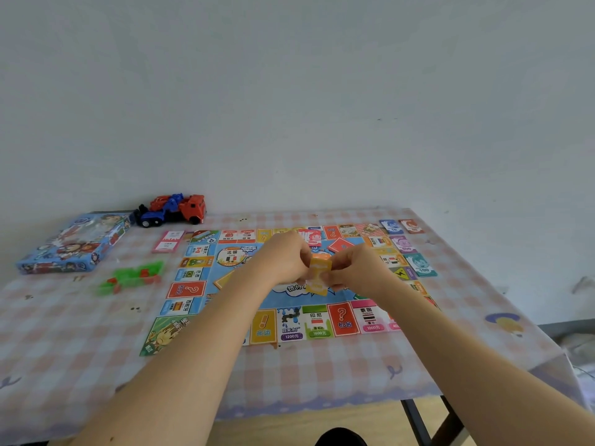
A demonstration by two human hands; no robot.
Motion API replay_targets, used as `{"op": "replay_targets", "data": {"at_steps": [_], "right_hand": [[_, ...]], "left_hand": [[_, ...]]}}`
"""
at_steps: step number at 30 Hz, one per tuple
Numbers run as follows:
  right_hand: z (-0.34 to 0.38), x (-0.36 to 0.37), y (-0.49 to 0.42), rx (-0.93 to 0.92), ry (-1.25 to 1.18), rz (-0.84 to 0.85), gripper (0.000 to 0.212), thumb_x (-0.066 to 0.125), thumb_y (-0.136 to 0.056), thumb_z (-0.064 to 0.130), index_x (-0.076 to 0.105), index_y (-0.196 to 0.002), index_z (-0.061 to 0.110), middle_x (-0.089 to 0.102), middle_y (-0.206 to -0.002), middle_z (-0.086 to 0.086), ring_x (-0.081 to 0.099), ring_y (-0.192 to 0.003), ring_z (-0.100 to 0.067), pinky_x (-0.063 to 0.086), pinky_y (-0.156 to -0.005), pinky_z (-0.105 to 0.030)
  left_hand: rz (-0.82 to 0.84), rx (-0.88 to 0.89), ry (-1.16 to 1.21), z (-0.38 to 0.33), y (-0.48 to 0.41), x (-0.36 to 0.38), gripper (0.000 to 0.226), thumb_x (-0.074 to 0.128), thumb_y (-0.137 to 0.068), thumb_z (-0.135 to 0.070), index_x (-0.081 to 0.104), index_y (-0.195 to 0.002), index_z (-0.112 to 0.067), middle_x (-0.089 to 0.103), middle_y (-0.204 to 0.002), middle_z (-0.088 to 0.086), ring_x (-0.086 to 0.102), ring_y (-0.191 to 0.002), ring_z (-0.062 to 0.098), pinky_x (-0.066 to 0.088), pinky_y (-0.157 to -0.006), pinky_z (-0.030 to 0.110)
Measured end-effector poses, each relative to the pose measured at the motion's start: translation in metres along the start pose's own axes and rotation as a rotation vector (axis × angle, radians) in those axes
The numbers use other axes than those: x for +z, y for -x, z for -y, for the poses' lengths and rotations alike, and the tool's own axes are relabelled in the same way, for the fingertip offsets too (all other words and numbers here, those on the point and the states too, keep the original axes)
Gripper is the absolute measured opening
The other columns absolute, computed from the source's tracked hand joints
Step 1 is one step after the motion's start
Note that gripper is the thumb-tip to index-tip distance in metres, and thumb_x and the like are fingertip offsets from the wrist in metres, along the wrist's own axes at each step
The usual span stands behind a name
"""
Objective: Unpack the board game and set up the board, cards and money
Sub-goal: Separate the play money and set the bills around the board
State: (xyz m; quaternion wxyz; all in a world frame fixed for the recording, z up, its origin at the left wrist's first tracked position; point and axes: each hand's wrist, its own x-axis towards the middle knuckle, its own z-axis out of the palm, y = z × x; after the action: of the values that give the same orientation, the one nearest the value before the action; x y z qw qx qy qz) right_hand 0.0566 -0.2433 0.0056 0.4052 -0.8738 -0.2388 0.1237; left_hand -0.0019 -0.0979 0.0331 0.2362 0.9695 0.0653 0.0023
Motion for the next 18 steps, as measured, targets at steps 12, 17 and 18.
{"op": "replay_targets", "data": {"at_steps": [12,17,18], "right_hand": [[0.0,0.004,-0.001,0.02,0.027,-0.002,0.009,0.069,-0.084,0.014,0.075,-0.089,0.01,0.074,-0.082,-0.01,0.064,-0.066,-0.012,0.056,-0.075,-0.03],[-0.001,-0.012,0.007,0.043,-0.293,-0.173,0.007,0.077,-0.078,0.011,0.072,-0.082,0.01,0.071,-0.07,-0.008,0.065,-0.058,-0.015,0.059,-0.065,-0.027],[-0.001,-0.017,0.009,0.041,-0.343,-0.221,0.008,0.078,-0.077,0.011,0.072,-0.082,0.01,0.071,-0.067,-0.006,0.065,-0.057,-0.014,0.058,-0.06,-0.026]], "left_hand": [[-0.037,-0.019,-0.096,0.003,0.001,0.005,0.014,0.063,-0.083,-0.012,0.074,-0.075,-0.011,0.072,-0.077,0.007,0.06,-0.063,0.016,0.042,-0.054,0.02],[-0.067,-0.043,0.176,-0.001,-0.003,0.002,0.016,0.064,-0.089,-0.016,0.071,-0.076,-0.01,0.073,-0.073,0.003,0.069,-0.064,0.011,0.055,-0.061,0.023],[-0.067,-0.046,0.248,-0.005,-0.004,0.001,0.015,0.064,-0.089,-0.016,0.071,-0.077,-0.009,0.073,-0.074,0.004,0.07,-0.065,0.013,0.057,-0.064,0.026]]}}
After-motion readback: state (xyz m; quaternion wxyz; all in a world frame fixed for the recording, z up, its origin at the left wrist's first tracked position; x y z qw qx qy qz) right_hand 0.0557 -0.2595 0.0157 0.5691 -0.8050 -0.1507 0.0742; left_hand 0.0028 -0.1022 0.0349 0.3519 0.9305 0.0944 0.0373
